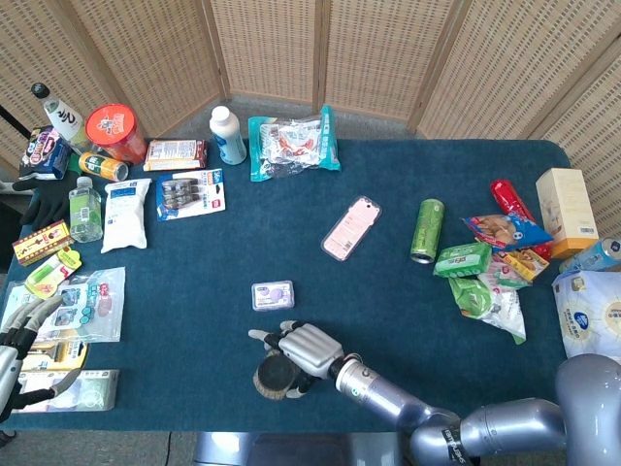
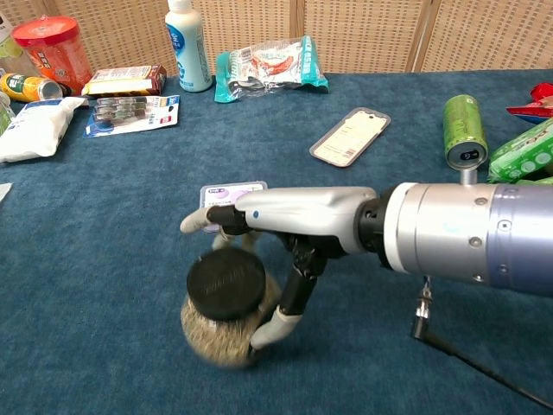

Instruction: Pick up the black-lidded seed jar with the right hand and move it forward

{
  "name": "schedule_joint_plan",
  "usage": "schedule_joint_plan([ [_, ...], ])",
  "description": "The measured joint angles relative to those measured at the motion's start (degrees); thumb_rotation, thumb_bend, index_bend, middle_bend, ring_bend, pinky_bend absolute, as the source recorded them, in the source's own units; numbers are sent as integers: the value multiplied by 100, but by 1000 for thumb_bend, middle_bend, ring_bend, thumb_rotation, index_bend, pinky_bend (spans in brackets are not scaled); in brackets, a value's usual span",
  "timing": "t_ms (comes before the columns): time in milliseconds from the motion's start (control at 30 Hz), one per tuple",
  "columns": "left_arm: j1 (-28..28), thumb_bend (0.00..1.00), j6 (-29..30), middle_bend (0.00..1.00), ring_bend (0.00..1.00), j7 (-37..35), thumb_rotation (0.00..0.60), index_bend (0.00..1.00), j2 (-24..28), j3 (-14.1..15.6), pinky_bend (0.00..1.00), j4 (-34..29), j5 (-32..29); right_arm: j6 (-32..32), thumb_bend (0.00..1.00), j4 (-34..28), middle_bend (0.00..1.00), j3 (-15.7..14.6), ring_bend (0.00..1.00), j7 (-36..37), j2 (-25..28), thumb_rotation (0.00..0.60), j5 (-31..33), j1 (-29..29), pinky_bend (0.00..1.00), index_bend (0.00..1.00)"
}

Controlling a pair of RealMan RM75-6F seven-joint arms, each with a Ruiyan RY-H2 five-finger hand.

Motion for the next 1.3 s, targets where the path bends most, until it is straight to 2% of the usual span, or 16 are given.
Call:
schedule_joint_plan([
  [67, 0, 296, -4, 126, 0, 35, 600, 0, 5, 1, 0, -23, 4, 6, 37, 73, 834, 5, 916, 127, -14, 600, -83, -23, 651, 394],
  [167, 0, 296, -11, 125, 0, 97, 600, 0, 16, -1, 0, -79, 3, 27, 37, 145, 884, 22, 962, 346, -7, 600, -218, -80, 706, 437],
  [533, -31, 296, -145, 125, 0, 336, 600, 0, 33, 7, 0, -299, -32, 187, 36, 227, 911, 187, 990, 881, 509, 600, -629, -268, 709, 453],
  [867, 82, 295, -92, 125, 0, 677, 600, 0, 49, 128, 0, -623, 104, 695, 38, 272, 905, 751, 990, 1677, 1321, 600, -939, -541, 708, 450],
  [1067, 147, 296, -51, 125, 0, 791, 600, 0, 18, 180, 0, -709, 174, 1091, 38, 332, 903, 1152, 990, 1972, 1575, 600, -1011, -651, 709, 450],
  [1300, 178, 297, -15, 125, 0, 757, 600, 0, 32, 189, 0, -682, 184, 1213, 39, 244, 903, 1298, 990, 1956, 1676, 600, -940, -654, 708, 453],
])
